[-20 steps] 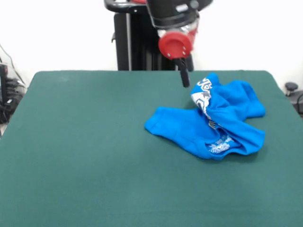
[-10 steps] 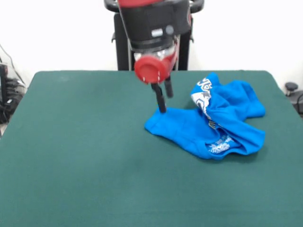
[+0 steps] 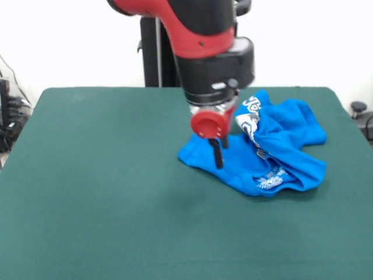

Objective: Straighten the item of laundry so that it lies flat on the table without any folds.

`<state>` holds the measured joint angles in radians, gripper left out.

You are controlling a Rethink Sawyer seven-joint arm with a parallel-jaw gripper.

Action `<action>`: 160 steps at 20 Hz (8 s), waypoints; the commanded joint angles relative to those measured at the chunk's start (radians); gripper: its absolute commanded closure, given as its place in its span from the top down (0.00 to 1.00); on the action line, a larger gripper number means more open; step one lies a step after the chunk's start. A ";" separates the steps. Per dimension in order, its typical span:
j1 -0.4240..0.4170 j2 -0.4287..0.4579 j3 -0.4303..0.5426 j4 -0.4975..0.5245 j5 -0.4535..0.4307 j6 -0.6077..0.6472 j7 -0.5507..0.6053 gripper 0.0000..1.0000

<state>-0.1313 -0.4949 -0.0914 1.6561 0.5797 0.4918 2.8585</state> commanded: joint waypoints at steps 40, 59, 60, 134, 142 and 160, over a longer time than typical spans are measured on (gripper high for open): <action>-0.173 0.077 0.400 0.140 -0.222 -0.115 -0.092 1.00; -0.126 0.268 0.333 -0.038 -0.316 -0.224 -0.003 1.00; -0.117 0.284 0.320 -0.055 -0.316 -0.228 0.003 1.00; 0.406 -0.370 -0.259 0.136 -0.223 0.392 0.467 0.00; 0.448 -0.500 -0.220 0.301 -0.101 0.309 0.348 0.00; 0.375 -0.748 -0.256 0.330 -0.163 0.821 0.216 0.00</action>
<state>0.2760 -1.2013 -0.3777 1.8915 0.4047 1.0326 2.9830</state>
